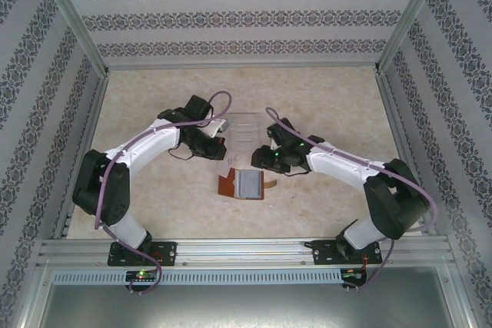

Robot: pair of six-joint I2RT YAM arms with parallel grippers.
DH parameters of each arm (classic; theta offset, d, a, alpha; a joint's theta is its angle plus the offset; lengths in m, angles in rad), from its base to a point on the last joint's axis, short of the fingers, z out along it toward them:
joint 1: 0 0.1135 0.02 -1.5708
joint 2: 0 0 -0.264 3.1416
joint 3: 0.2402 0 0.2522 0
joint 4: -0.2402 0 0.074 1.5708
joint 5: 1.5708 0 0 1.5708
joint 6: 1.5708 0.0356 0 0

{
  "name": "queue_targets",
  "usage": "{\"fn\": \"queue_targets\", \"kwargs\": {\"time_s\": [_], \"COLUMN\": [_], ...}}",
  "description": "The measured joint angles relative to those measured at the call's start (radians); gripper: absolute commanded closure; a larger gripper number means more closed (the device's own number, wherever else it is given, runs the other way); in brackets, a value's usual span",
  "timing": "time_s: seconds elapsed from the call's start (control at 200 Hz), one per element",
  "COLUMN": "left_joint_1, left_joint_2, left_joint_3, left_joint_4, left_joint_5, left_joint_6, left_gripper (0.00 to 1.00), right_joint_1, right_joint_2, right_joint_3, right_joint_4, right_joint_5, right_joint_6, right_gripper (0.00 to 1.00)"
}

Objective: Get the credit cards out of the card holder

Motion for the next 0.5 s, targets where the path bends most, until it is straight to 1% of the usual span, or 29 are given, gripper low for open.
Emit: {"fn": "queue_targets", "kwargs": {"time_s": [0.175,0.375,0.5], "left_joint_1": [0.000,-0.010,-0.028], "left_joint_2": [0.087,0.246,0.350], "left_joint_3": [0.194,0.501,0.677], "left_joint_4": [-0.104,-0.237,-0.323], "left_joint_5": [-0.042,-0.087,-0.120], "left_joint_6": [0.228,0.486,0.608], "left_gripper": [1.00,1.00,1.00], "right_joint_1": [-0.090,-0.165,-0.198], "right_joint_2": [-0.043,-0.081,-0.106], "right_joint_3": [0.000,0.000,0.000], "right_joint_4": [-0.044,-0.093,-0.107], "right_joint_5": [0.000,0.000,-0.001], "right_joint_6": [-0.043,-0.082,-0.100], "right_gripper": [0.50,0.50,0.50]}}
